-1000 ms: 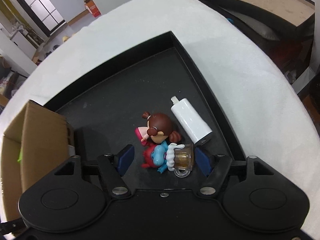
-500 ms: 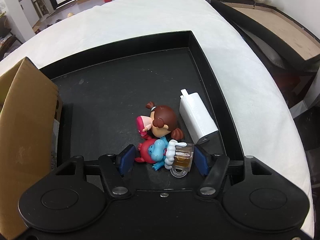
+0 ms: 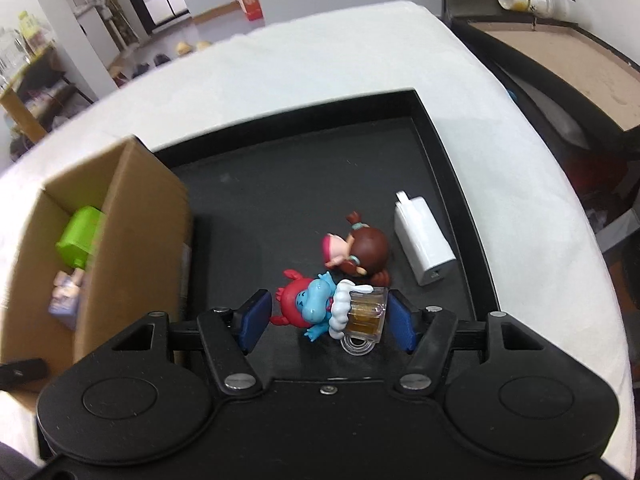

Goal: Organize rigid objects
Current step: 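Lift the blue-haired figure with the right gripper and carry it over the box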

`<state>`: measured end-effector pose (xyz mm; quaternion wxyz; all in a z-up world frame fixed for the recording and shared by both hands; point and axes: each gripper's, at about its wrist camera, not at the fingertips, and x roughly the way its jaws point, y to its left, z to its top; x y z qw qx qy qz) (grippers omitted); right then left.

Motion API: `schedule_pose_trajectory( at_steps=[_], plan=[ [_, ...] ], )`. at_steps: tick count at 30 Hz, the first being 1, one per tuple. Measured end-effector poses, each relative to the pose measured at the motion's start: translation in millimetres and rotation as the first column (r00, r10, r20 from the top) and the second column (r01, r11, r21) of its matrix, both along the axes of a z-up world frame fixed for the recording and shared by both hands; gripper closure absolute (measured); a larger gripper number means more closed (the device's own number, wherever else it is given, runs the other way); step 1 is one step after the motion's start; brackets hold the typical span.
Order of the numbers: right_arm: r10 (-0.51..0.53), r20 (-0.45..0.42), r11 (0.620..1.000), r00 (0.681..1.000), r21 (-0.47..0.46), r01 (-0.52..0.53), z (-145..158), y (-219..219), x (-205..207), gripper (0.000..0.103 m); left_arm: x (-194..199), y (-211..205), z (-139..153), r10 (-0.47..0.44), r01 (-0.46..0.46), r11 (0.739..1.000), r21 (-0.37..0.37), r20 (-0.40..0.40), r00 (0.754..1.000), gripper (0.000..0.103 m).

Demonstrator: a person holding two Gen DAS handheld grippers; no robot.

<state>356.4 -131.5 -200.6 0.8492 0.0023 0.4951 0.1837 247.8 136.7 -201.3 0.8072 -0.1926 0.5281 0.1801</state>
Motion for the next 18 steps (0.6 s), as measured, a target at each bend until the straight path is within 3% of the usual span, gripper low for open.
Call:
schedule_pose_trajectory(
  at_steps=[10,18],
  plan=[
    [0.089,0.085,0.992,0.992,0.083,-0.096,65,6,-16,0.042,2,-3,8,-0.001,0.001,1.0,0.028,-0.011,1.0,0.09],
    [0.111,0.096,0.985,0.989,0.12,-0.122,83,20,-14,0.042,0,-3,13,0.005,-0.005,1.0,0.017,-0.004,1.0,0.09]
  ],
)
